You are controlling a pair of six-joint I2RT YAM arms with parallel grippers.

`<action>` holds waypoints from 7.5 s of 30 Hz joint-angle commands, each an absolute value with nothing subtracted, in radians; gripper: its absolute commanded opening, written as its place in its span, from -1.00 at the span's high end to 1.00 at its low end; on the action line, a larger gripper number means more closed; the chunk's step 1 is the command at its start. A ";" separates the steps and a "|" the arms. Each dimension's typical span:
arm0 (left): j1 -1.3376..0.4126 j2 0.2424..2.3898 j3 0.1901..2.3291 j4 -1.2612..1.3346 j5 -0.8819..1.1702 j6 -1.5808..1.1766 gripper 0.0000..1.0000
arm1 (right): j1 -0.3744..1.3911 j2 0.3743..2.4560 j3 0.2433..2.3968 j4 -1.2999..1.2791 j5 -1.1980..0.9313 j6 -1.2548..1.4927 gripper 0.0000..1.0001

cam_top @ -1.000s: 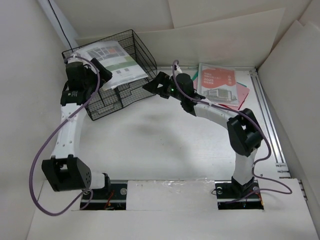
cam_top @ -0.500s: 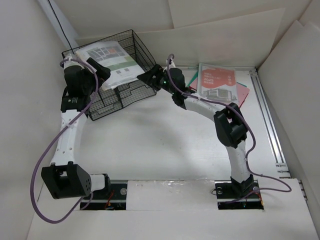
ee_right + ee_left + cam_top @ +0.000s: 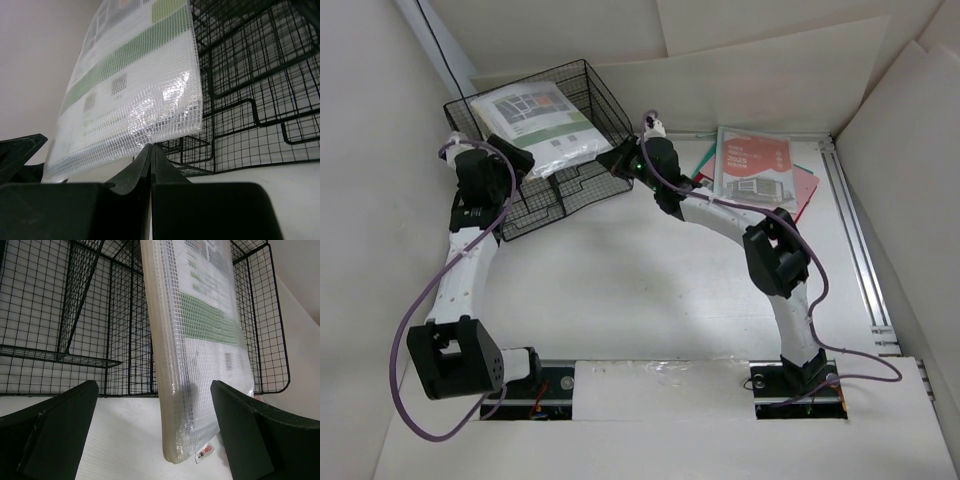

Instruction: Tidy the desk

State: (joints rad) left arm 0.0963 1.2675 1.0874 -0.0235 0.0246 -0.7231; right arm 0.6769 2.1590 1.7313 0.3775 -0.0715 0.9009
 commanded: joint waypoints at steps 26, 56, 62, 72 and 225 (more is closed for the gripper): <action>0.072 1.506 1.296 0.130 0.110 -0.769 -0.38 | 0.650 2.094 1.913 0.212 0.394 0.423 1.00; 0.063 1.652 1.488 0.060 0.046 -0.730 -0.08 | 0.537 2.090 2.009 0.120 0.049 0.558 -0.77; 0.063 1.652 1.488 0.069 0.046 -0.721 -0.08 | 0.518 2.157 2.080 0.120 -0.058 0.581 -0.39; 0.063 1.652 1.479 0.069 0.046 -0.712 -0.08 | 0.489 2.166 2.051 0.120 -0.103 0.623 -0.49; -0.758 2.487 2.327 -0.092 -0.054 -0.480 0.01 | 0.044 1.123 0.916 0.011 0.298 0.603 1.00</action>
State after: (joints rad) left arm -0.7609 2.5042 2.2543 -0.1249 -0.0715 -0.4648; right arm 0.0517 1.1572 0.9173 -0.0002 0.3138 0.6170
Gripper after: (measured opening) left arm 0.491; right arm 0.009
